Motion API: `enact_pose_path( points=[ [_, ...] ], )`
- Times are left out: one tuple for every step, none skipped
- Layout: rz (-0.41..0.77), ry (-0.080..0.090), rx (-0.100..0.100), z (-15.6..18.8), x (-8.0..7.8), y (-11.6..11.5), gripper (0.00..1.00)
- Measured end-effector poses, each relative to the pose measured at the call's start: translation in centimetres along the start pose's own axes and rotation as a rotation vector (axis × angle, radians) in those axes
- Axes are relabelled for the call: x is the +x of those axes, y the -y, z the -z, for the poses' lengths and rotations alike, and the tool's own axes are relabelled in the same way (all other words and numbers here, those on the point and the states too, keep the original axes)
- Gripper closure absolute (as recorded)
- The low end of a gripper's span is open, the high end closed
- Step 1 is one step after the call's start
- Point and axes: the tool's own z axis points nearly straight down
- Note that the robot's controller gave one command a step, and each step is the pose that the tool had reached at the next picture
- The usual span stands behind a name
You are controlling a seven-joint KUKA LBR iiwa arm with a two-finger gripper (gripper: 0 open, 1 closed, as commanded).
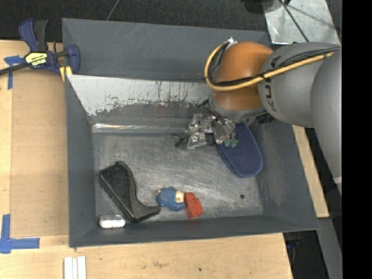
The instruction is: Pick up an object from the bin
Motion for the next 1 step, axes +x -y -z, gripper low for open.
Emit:
enact_pose_path(
  points=[
    [0.071,-0.013,0.002,17.96,-0.03,0.98,1.00]
  ],
)
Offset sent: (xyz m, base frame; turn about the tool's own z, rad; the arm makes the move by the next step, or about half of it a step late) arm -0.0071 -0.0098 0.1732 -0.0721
